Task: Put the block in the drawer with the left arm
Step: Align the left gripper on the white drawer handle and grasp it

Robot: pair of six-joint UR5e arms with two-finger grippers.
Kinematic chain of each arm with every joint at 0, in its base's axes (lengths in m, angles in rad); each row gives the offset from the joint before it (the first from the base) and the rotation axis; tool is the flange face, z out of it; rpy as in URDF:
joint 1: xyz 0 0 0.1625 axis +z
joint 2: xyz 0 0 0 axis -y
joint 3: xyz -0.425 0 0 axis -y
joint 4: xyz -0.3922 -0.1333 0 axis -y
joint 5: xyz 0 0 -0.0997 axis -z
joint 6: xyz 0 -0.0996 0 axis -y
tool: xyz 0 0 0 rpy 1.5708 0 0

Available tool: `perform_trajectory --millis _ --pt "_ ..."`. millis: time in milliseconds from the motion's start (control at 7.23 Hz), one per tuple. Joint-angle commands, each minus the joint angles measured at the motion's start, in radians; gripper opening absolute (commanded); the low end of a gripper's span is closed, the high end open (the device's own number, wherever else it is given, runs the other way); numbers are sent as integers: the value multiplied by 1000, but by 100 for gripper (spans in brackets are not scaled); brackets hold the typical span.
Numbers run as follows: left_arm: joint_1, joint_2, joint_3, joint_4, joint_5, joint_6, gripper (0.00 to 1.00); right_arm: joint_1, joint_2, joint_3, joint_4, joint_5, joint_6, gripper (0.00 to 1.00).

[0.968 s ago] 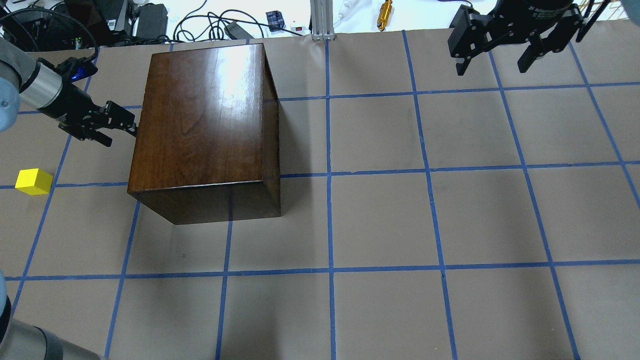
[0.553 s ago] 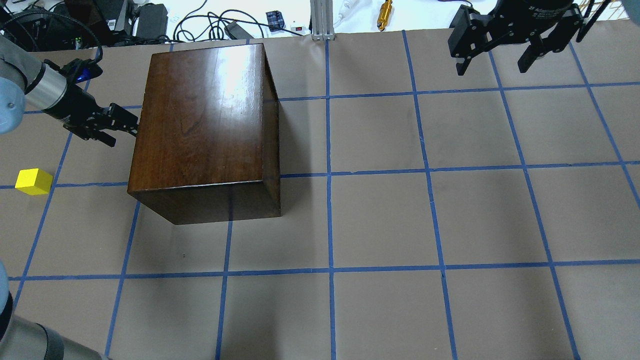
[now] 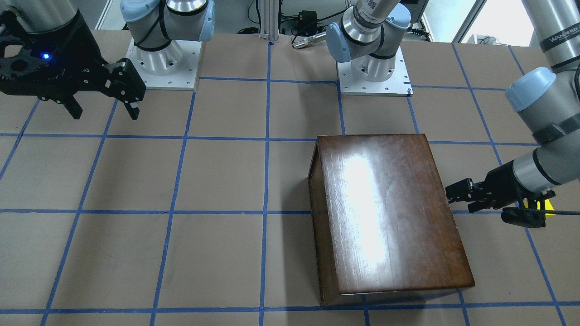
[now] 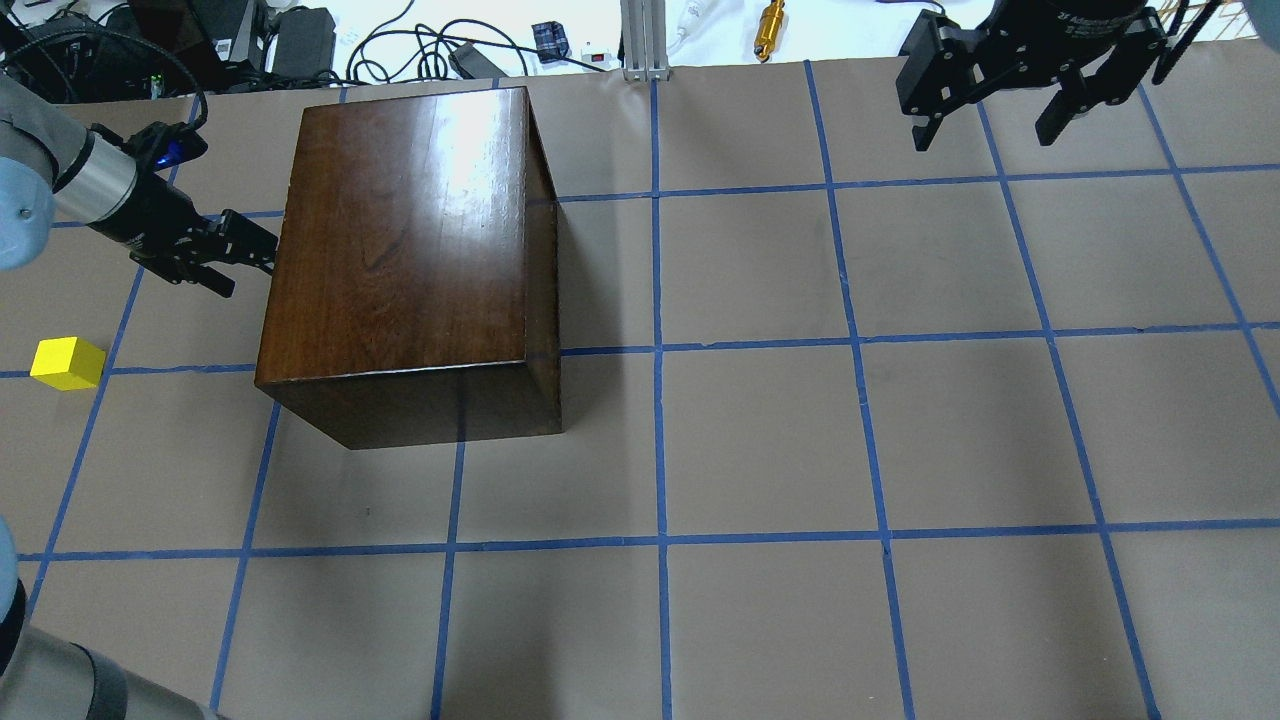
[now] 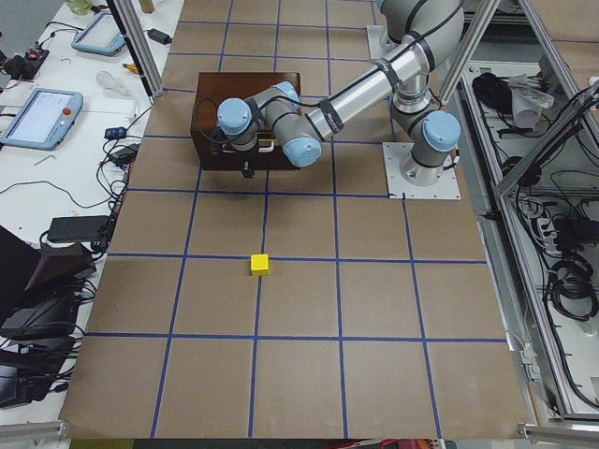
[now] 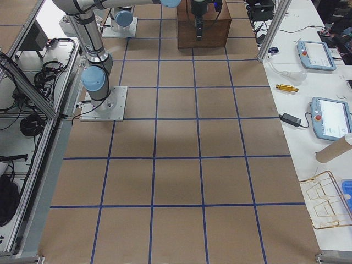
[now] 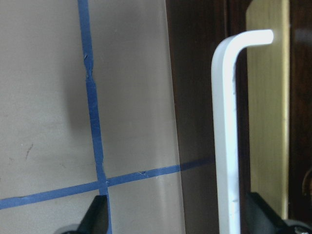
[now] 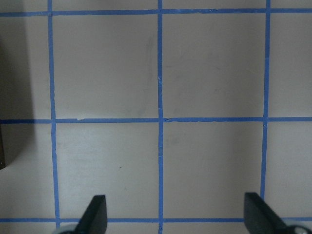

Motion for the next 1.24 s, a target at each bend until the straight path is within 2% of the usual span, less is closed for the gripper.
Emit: perform_trajectory --millis 0,1106 --pt "5 -6 1 0 0 2 98 1 0 0 0 1 0 100" --pt "5 -23 6 2 5 -1 98 -1 0 0 0 1 0 100"
